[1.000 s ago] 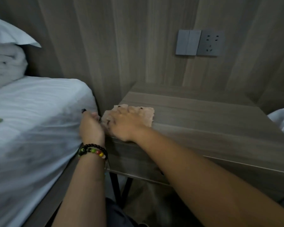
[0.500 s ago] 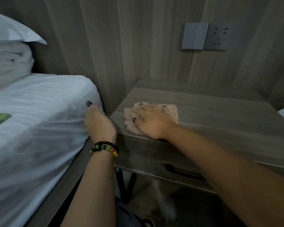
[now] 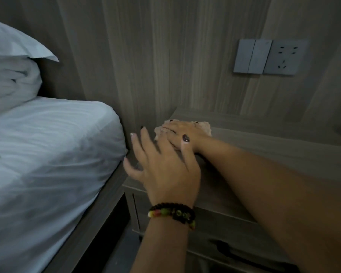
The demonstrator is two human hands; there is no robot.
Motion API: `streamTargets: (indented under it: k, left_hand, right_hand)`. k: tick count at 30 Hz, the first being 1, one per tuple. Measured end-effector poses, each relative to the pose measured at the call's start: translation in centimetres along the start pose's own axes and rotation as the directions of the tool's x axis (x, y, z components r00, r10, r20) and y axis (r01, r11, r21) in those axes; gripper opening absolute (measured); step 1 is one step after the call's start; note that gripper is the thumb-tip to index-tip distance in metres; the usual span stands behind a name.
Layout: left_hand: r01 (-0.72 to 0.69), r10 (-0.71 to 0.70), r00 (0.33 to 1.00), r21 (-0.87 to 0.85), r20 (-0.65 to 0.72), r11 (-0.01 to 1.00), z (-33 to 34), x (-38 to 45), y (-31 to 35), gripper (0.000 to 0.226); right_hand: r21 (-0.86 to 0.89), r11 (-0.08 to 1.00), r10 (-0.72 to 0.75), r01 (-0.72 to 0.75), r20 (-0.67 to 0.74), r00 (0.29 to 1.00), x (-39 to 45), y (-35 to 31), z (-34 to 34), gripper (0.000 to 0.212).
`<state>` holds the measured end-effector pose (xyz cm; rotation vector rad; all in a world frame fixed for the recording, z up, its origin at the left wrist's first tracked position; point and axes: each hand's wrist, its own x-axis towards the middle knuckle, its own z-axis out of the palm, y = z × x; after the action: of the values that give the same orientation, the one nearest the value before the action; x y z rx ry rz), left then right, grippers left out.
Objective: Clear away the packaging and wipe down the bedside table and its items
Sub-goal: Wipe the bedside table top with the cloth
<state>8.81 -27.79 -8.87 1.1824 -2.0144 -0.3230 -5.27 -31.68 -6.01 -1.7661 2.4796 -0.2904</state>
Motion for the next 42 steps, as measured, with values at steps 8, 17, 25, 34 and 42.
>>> streamTargets:
  k: [8,17,25,34,42]
  left_hand:
    - [-0.120,0.119,0.992,0.028,0.031,0.992,1.6,-0.1,0.1,0.055]
    - [-0.163,0.160,0.985,0.042,0.072,0.986,1.7,0.4,0.0,0.057]
    - [-0.158,0.070,0.892,0.161,0.447,0.974,-0.1,0.9,0.6,0.049]
    - [-0.124,0.048,0.868,0.122,0.494,0.985,-1.1,0.8,0.8,0.046]
    - [-0.293,0.336,0.875,-0.171,0.348,0.941,-4.3,-3.2,0.0,0.046]
  right_hand:
    - [-0.018,0.994,0.108,-0.109,-0.036,0.993,6.4,4.1,-0.5,0.051]
    - [0.037,0.988,0.149,-0.148,-0.019,0.989,8.3,8.8,-0.7,0.052]
    - [-0.036,0.933,0.357,-0.359,-0.064,0.932,3.8,10.6,-0.8,0.057]
    - [-0.022,0.970,0.242,-0.243,-0.026,0.970,-8.2,3.0,0.6,0.053]
    - [0.004,0.983,0.183,-0.183,-0.052,0.982,-21.3,2.7,0.3,0.050]
